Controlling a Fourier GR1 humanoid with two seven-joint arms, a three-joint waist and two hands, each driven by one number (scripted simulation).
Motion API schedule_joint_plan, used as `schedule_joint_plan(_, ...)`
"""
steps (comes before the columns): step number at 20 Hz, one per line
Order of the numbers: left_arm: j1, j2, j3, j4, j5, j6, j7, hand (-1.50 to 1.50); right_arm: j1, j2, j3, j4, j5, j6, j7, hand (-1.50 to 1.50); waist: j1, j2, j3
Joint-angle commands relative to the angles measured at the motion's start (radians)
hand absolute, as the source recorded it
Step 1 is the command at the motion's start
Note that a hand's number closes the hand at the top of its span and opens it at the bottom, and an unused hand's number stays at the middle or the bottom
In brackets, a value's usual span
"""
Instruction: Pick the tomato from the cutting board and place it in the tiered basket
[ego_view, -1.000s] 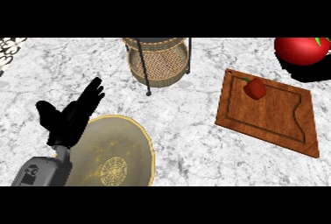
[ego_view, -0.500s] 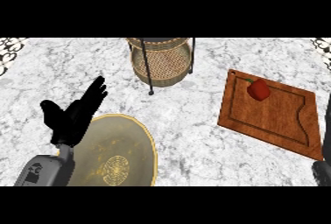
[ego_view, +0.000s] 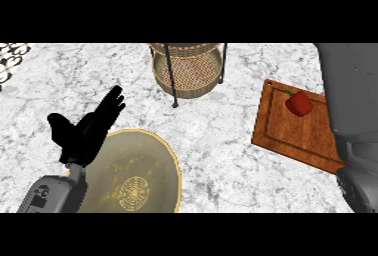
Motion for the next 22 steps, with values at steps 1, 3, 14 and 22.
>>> schedule_joint_plan(1, 0.005, -0.034, -0.011, 0.028, 0.012, -0.003, 0.025, 0.0, -0.057, 0.033, 0.005, 0.186, 0.038, -0.109, -0.079, 1.5, -0.001, 0.007, -0.009)
schedule_joint_plan(3, -0.025, -0.078, -0.044, 0.075, -0.007, 0.008, -0.009, 0.0, -0.071, 0.08, 0.006, 0.241, 0.046, -0.179, -0.119, 1.5, 0.001, 0.014, -0.01)
schedule_joint_plan(14, -0.067, -0.05, -0.017, 0.048, 0.017, 0.001, 0.049, 0.0, -0.121, 0.202, -0.107, 0.544, -0.037, -0.424, -0.244, 1.5, 0.017, 0.02, -0.009)
schedule_joint_plan(22, -0.054, -0.061, -0.053, 0.047, -0.001, -0.019, 0.016, 0.0, -0.219, 0.205, -0.166, 0.7, -0.206, -0.416, -0.421, -1.5, 0.055, 0.026, -0.01)
